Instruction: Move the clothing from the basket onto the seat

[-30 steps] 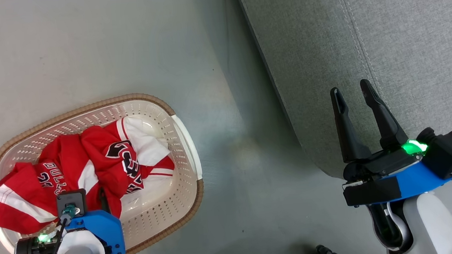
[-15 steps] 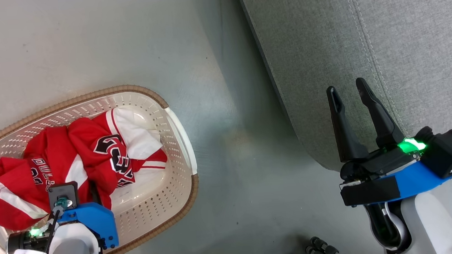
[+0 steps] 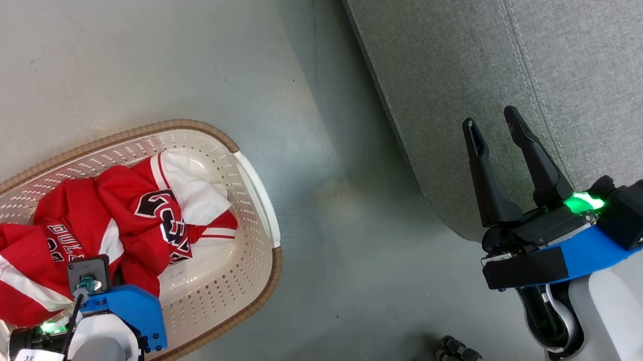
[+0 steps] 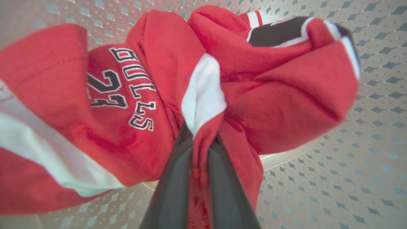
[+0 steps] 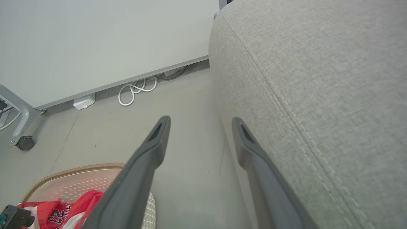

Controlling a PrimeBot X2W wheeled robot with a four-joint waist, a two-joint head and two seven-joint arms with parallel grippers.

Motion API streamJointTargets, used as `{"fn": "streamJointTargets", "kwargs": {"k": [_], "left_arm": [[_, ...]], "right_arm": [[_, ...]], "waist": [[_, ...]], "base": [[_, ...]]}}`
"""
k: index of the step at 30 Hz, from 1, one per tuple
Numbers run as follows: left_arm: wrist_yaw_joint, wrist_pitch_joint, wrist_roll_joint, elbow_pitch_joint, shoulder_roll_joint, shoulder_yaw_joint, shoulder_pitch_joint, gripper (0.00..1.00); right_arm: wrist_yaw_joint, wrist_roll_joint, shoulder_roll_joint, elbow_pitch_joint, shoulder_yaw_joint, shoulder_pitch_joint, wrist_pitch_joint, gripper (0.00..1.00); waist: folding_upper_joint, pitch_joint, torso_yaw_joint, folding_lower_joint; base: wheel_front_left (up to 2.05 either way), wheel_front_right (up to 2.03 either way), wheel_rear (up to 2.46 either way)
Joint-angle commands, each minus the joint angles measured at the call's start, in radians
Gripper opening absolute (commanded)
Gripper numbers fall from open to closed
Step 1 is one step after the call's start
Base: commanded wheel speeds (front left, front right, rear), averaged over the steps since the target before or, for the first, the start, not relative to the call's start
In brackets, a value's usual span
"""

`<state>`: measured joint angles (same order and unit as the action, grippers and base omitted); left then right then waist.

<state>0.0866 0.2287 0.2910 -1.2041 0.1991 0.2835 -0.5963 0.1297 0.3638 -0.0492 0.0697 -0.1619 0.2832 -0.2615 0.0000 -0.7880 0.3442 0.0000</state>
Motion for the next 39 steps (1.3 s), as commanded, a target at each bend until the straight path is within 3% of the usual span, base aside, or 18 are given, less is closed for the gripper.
{"fn": "streamJointTargets", "kwargs": {"k": [1,19,39], "left_arm": [[-0.004,-0.003,0.005,-0.002,0.006,0.004,-0.004,0.0],[-0.022,0.006,0.023,-0.007,-0.008,0.024,0.0,0.0],[-0.062,-0.004,-0.01,-0.046,-0.125,0.135,-0.017,0.0]], "right_arm": [[0.002,0.006,-0.002,0.0,0.0,0.009,-0.006,1.0],[0.002,-0.016,-0.002,0.016,0.006,0.01,-0.006,1.0],[0.002,-0.128,-0.002,0.057,0.06,-0.046,-0.006,1.0]], "waist": [[0.0,0.001,-0.001,0.0],[0.0,0.04,-0.029,0.0],[0.0,0.285,-0.196,0.0]], "base": [[0.0,0.0,0.0],[0.0,0.0,0.0],[0.0,0.0,0.0]]}}
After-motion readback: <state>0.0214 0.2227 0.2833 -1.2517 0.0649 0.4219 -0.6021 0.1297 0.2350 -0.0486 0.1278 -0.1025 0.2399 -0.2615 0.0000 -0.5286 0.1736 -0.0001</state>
